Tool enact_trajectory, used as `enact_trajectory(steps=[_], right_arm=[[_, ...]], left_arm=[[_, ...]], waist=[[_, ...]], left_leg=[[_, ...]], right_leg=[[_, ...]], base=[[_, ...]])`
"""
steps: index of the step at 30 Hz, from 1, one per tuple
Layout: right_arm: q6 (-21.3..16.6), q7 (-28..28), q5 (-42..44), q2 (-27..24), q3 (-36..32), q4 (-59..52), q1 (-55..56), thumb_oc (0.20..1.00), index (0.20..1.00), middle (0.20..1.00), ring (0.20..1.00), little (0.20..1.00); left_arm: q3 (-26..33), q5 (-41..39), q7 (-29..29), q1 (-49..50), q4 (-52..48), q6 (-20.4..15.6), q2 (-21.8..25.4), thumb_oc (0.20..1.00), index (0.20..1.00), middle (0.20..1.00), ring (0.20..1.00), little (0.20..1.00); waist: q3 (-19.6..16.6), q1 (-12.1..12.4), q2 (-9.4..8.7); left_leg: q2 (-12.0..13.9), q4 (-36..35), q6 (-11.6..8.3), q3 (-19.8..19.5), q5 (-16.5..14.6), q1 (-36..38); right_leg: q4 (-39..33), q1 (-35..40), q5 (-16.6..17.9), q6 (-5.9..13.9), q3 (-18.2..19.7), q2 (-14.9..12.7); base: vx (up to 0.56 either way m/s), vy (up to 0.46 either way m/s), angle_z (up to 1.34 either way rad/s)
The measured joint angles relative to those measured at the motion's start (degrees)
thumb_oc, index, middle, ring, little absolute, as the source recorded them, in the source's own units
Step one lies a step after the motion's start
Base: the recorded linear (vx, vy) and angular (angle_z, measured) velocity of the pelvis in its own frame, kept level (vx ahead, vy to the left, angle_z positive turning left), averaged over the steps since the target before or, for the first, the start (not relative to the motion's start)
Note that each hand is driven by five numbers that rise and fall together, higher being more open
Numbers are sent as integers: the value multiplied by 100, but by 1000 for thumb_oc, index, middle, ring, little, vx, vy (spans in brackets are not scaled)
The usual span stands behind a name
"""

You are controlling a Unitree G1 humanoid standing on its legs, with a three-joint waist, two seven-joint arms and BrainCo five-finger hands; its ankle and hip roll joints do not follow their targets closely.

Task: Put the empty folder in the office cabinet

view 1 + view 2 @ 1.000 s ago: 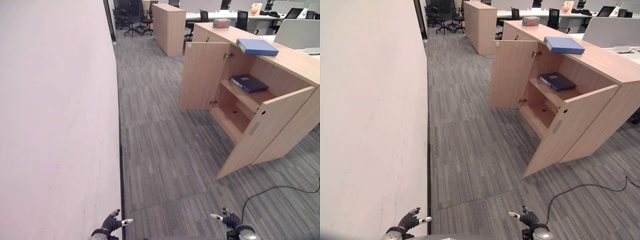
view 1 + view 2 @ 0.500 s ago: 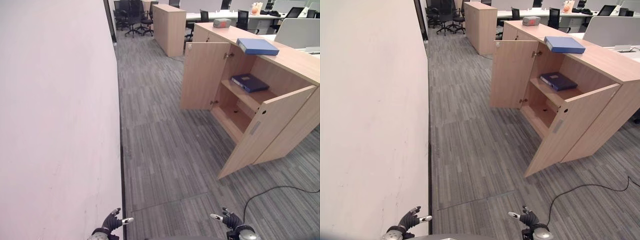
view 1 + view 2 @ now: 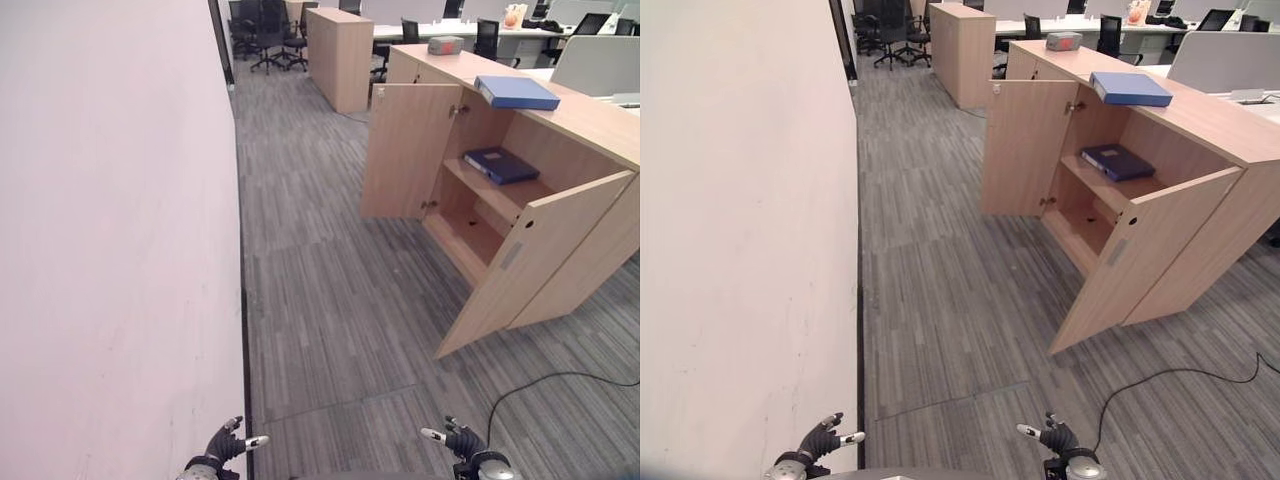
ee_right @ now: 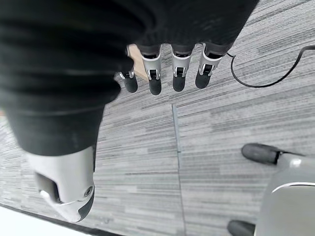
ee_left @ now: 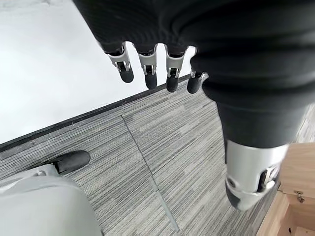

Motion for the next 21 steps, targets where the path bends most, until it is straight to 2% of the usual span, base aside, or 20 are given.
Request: enact_trajectory(steps=[6, 11, 14, 16, 17, 19, 20, 21], right_arm=[[3, 2, 0, -5, -4, -4, -2, 1000, 1000, 1000, 1000, 1000], [2, 7, 6, -13, -9, -2, -8, 1000, 1000, 1000, 1000, 1000], [0, 11, 12, -46, -25, 46, -113, 1000, 1000, 1000, 1000, 1000], [47, 13, 12, -49, -27, 240, -208, 1000, 1000, 1000, 1000, 1000], [39, 5, 15, -97, -45, 280, -254, 1000, 1000, 1000, 1000, 1000], [62, 6, 15, -119, -53, 427, -345, 1000, 1000, 1000, 1000, 1000], [99, 5, 17, -171, -47, 472, -467, 1000, 1000, 1000, 1000, 1000], [102, 6, 19, -183, -38, 489, -547, 1000, 1000, 1000, 1000, 1000]], left_arm=[[14, -110, 7, -2, 37, 3, 2, 1000, 1000, 1000, 1000, 1000], [34, -159, 2, -97, 40, 8, 21, 1000, 1000, 1000, 1000, 1000], [31, -160, 2, -257, 32, 12, 38, 1000, 1000, 1000, 1000, 1000], [24, -161, 3, -485, 121, 20, 43, 1000, 1000, 1000, 1000, 1000], [22, -162, -3, -533, 225, 28, 13, 1000, 1000, 1000, 1000, 1000], [20, -165, -1, -656, 341, 38, -16, 1000, 1000, 1000, 1000, 1000], [4, -173, -3, -761, 380, 37, -89, 1000, 1000, 1000, 1000, 1000], [4, -174, 0, -774, 390, 41, -109, 1000, 1000, 1000, 1000, 1000]], waist=[[-34, -32, 58], [161, -1, 89], [568, 21, 89], [801, 53, -61], [836, 51, -118], [862, 83, -132], [916, 220, -48], [994, 235, -46]], left_leg=[[39, 2, -6, -17, 51, -50], [232, 327, -168, 1, 22, -166], [407, 1053, -379, -149, -99, -485], [352, 1898, -602, -284, 46, -930], [408, 2070, -567, -311, 23, -1289], [403, 1547, -593, -307, 5, -1378], [359, 671, -583, -316, 80, -1369], [397, 490, -617, -323, 105, -1422]], right_leg=[[-1, -70, -17, -31, -16, 46], [3, -74, -51, -105, 39, 233], [225, -97, -177, -424, 69, 439], [372, -141, -201, -572, 50, 343], [367, -190, -281, -691, 47, 331], [212, -204, -291, -697, 74, 286], [24, -203, -379, -665, 313, 278], [25, -203, -372, -655, 328, 330]], base=[[38, -102, 1], [-3, -157, -2], [68, -116, 11], [219, 8, 11], [397, 69, 6], [291, 59, -4], [399, 55, -26], [556, 97, -8]])
